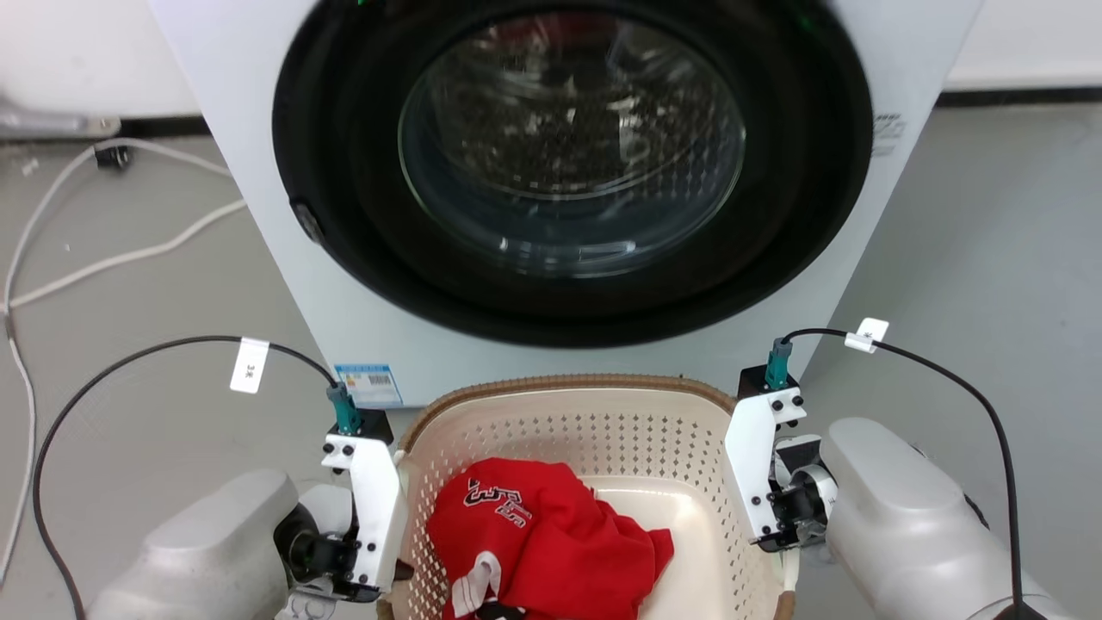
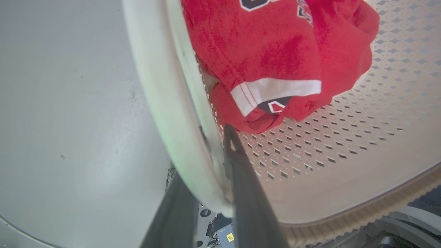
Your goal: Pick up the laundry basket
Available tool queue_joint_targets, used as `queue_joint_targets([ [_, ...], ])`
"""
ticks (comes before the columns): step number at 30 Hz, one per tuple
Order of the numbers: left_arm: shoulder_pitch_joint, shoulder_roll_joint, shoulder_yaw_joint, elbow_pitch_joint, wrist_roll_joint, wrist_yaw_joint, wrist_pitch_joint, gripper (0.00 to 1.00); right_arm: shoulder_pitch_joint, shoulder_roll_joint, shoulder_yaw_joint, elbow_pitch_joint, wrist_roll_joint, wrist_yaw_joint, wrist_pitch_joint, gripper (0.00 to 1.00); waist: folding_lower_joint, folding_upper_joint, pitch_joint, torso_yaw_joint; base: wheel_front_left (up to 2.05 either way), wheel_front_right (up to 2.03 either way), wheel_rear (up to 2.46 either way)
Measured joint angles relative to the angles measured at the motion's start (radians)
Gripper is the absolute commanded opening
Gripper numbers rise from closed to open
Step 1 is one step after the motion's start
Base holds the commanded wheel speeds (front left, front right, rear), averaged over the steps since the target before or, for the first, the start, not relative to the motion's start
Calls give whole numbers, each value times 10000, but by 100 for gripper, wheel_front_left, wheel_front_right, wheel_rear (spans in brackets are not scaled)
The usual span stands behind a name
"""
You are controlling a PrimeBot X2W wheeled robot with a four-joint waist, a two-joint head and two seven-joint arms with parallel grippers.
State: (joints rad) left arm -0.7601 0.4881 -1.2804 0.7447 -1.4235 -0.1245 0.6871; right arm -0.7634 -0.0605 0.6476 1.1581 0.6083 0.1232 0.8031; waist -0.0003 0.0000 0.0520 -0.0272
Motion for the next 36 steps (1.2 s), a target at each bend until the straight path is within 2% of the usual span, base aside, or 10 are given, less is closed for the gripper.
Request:
queue_joint_targets([
  [4,74,33,6,73,-207,0,407,0,29,-15,36,-100,535,0,278,0,-1,0,-502,-102,0,0,0],
  [11,335,-12,6,226,-422,-2,738,0,45,2,422,63,742,0,577,0,0,0,-853,-266,0,0,0],
  [36,324,-205,2,401,-583,-2,1024,0,-165,13,991,575,1407,0,671,0,4,0,-669,-166,0,0,0],
])
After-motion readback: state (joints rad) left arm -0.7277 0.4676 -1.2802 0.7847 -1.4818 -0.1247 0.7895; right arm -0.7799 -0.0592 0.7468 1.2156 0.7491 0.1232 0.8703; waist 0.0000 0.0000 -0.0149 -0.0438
